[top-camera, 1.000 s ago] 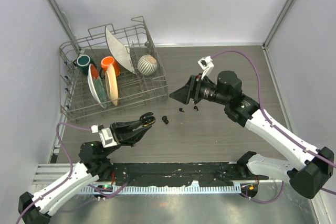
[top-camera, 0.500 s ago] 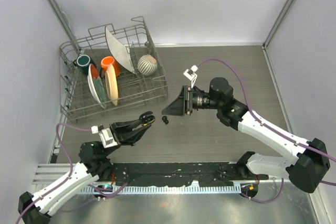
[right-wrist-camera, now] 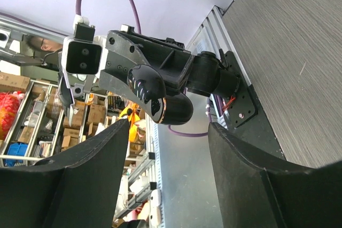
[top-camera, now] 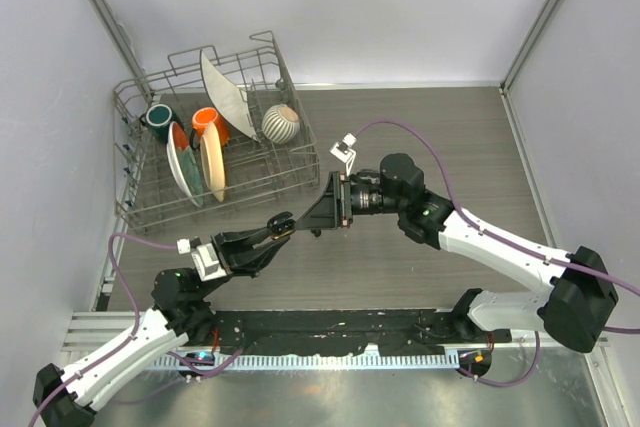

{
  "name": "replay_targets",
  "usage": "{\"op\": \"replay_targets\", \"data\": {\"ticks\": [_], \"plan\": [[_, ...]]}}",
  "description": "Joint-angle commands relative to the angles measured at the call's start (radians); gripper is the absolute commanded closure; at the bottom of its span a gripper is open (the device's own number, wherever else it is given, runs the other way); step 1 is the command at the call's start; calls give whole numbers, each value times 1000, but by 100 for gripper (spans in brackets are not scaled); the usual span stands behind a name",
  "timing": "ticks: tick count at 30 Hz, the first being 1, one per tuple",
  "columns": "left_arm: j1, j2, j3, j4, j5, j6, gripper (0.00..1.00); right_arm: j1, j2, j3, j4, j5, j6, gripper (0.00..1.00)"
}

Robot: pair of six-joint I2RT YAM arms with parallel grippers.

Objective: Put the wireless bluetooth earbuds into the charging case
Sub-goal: Adjust the charging case.

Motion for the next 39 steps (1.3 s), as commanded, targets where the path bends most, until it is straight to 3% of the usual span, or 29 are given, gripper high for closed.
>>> {"op": "replay_targets", "data": {"ticks": [1, 11, 18, 29, 39], "plan": [[-3, 6, 8, 32, -7, 18, 100, 10, 24, 19, 80, 9, 36, 35], [-3, 11, 10, 35, -5, 18, 100, 26, 67, -4, 174, 7, 113, 40], [-1, 17, 8, 37, -5, 18, 100, 26, 91, -6, 218, -14, 152, 52], [-3, 23, 6, 52, -13, 21, 100, 28, 98, -3, 212, -53, 162, 46], [-3, 25, 6, 54, -16, 23, 100, 29, 108, 2, 183, -59, 154, 51]]}}
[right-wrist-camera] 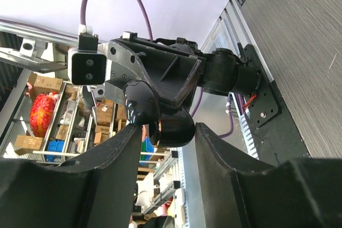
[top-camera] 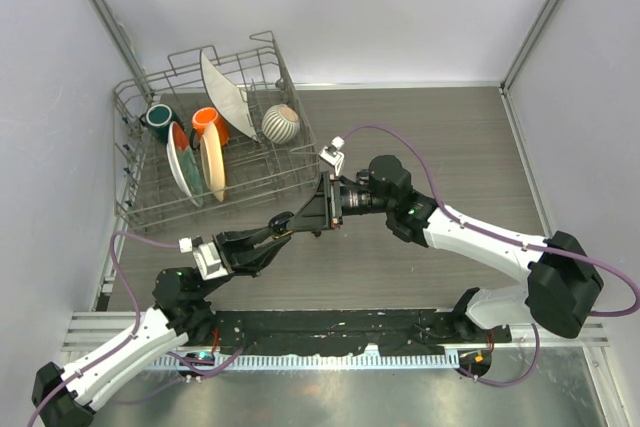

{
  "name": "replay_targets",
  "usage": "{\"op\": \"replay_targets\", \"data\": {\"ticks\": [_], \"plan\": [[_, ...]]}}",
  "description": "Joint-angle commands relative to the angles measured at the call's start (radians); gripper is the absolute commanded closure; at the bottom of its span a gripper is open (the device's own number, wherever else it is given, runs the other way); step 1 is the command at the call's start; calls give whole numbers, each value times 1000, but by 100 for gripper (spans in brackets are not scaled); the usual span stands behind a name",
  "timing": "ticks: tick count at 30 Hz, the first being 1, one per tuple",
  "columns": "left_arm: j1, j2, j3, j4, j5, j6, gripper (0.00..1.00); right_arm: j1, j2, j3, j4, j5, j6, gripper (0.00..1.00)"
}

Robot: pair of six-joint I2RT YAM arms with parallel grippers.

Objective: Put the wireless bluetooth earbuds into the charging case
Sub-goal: Adjust the charging case.

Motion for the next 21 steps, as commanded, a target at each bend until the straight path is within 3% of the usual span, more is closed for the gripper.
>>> {"op": "replay_targets", "data": {"ticks": [1, 3, 7, 12, 21], "plan": [[-3, 6, 8, 48, -16, 21, 100, 8, 7, 12, 28, -28, 2, 51], [-3, 9, 8, 51, -13, 20, 100, 10, 7, 12, 31, -28, 0, 53], [-3, 17, 8, 56, -11, 18, 97, 11, 10, 12, 49, -35, 16, 79], [-3, 14, 2, 66, -22, 11, 87, 11, 9, 4, 78, -34, 25, 99], [-3, 5, -9, 62, -51, -6, 73, 11, 18, -21, 169, -20, 82, 99]]}}
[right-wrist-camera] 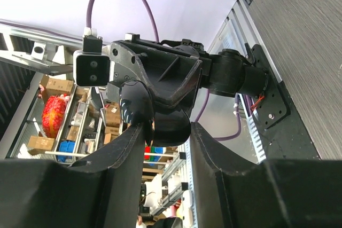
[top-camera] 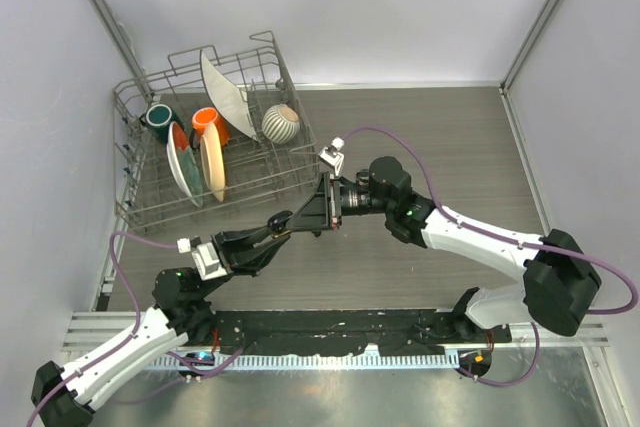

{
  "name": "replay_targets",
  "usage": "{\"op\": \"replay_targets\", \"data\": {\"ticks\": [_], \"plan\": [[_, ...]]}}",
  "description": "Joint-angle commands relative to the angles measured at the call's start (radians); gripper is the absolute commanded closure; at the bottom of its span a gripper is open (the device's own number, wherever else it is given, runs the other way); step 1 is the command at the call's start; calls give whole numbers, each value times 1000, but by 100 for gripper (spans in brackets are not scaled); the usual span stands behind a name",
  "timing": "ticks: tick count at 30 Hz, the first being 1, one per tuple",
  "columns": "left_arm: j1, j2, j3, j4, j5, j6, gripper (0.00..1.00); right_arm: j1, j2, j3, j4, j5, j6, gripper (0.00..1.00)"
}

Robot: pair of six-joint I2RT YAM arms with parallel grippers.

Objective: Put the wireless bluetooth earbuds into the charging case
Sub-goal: Adjust the charging case.

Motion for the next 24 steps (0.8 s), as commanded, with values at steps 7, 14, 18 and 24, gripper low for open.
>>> {"op": "replay_targets", "data": {"ticks": [7, 14, 18, 24], "plan": [[-3, 11, -8, 47, -41, -15, 68, 10, 5, -6, 125, -12, 39, 99], [-4, 19, -5, 52, -42, -17, 67, 10, 3, -10, 130, -10, 42, 99], [-3, 23, -5, 54, -44, -20, 67, 10, 0, -13, 153, -11, 52, 99], [-3, 31, -3, 55, -47, -22, 67, 10, 0, -13, 157, -13, 47, 99]]}}
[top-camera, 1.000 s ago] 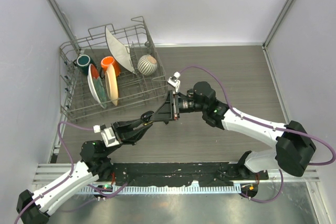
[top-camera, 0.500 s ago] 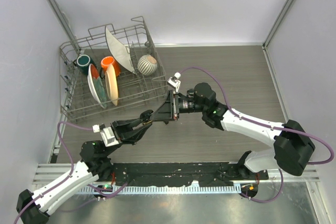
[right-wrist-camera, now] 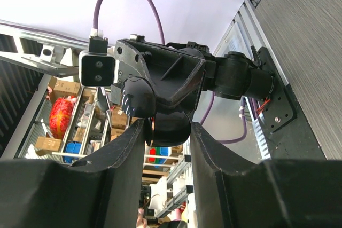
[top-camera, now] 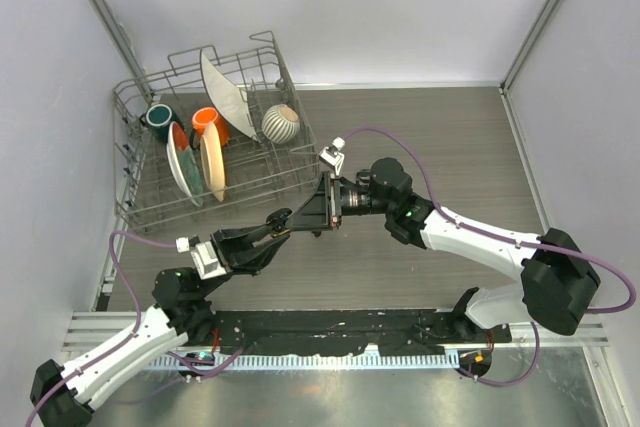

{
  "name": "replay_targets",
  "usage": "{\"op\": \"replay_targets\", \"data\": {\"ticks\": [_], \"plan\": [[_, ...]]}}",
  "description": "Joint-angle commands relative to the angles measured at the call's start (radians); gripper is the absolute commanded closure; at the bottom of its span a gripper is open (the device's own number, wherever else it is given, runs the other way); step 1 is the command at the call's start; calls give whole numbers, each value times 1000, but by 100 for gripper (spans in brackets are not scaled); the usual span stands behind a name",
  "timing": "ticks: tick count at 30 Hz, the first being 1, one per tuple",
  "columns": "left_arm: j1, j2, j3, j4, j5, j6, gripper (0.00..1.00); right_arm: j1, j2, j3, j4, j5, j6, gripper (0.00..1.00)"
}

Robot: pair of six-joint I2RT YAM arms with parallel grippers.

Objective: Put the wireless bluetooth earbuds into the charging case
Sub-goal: Adjust the charging case.

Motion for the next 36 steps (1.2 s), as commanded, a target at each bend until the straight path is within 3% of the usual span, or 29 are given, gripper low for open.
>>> {"op": "replay_targets", "data": {"ticks": [1, 11, 36], "plan": [[-2, 21, -3, 28, -31, -13, 67, 10, -8, 4, 89, -18, 0, 99], [-2, 52, 3, 35, -34, -16, 71, 10, -7, 2, 103, -24, -3, 99], [-2, 55, 3, 62, -39, -14, 64, 10, 1, -10, 106, -18, -5, 99]]}}
